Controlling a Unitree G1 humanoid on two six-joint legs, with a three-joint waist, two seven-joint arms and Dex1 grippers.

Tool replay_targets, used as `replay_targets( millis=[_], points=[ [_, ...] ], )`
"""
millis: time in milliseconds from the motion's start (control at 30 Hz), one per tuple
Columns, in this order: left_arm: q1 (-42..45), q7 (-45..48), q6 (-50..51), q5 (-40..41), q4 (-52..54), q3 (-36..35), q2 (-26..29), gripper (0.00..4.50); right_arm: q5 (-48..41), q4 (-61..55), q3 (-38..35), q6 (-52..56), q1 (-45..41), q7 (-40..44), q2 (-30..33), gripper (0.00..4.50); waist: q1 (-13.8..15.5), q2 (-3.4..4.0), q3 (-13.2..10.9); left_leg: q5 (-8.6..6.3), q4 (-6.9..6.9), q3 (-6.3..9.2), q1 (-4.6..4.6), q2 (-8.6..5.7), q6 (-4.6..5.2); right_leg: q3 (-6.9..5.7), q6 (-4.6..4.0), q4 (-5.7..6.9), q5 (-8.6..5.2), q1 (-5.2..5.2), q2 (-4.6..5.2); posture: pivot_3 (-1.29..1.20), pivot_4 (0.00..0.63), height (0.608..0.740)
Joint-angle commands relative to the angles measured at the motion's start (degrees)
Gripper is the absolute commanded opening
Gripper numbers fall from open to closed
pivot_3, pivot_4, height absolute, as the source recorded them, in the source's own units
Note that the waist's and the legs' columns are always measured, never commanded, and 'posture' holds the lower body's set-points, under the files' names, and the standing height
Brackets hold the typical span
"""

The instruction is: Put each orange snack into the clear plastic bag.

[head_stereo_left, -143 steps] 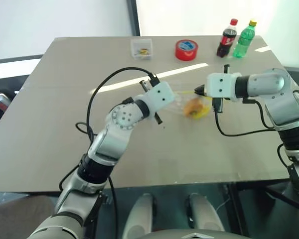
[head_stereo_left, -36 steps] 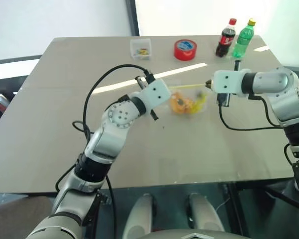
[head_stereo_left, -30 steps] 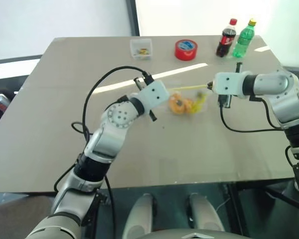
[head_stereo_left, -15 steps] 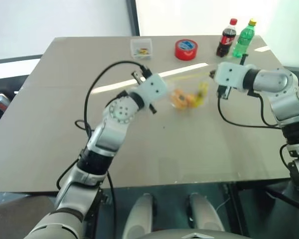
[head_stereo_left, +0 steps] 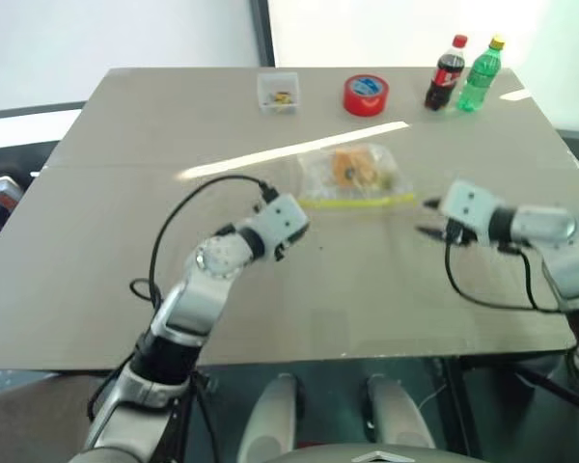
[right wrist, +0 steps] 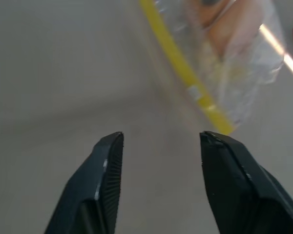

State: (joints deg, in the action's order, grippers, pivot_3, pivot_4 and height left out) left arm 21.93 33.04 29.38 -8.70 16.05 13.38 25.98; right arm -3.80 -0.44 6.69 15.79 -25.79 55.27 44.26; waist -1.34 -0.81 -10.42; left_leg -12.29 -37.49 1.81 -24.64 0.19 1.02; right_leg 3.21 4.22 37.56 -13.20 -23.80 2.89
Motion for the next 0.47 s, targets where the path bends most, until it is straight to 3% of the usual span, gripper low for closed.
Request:
replay_targets(
  millis=[33, 267, 467],
  points=[
    [-4.9, -1.53, 6.01, 7.21, 9.37, -7.93, -3.91, 3.03, -7.28, -0.79, -9.37, 3.42, 5.4, 1.12, 1.46, 2.76, 0.31, -0.01, 0.01, 0.0, -0.04, 0.01, 0.07, 0.01, 0.0, 0.02, 0.0, 0.07, 0.0, 0.05, 0.01, 0.0, 0.15, 0.74],
    [-14.61, 1.33, 9.69, 17.71, 16.26, -21.44, -1.6, 3.03, -17.36, 1.64, -19.23, 5.42, 11.85, 7.67, 4.48, 2.76, -0.04, 0.0, 0.01, 0.0, 0.06, -0.15, 0.88, 0.1, 0.0, 0.22, -0.03, 0.18, -0.03, 0.55, -0.14, 0.0, 0.15, 0.74],
    [-21.38, 3.38, 9.62, 23.71, 19.5, -28.9, 2.14, 3.03, -19.99, 5.45, -23.2, 3.36, 12.75, 11.87, 7.62, 2.76, -0.02, -0.03, 0.02, -0.01, 0.04, -0.4, 0.89, 0.11, 0.0, 0.25, -0.02, 0.02, -0.04, 0.63, -0.11, 0.0, 0.15, 0.74]
  ],
)
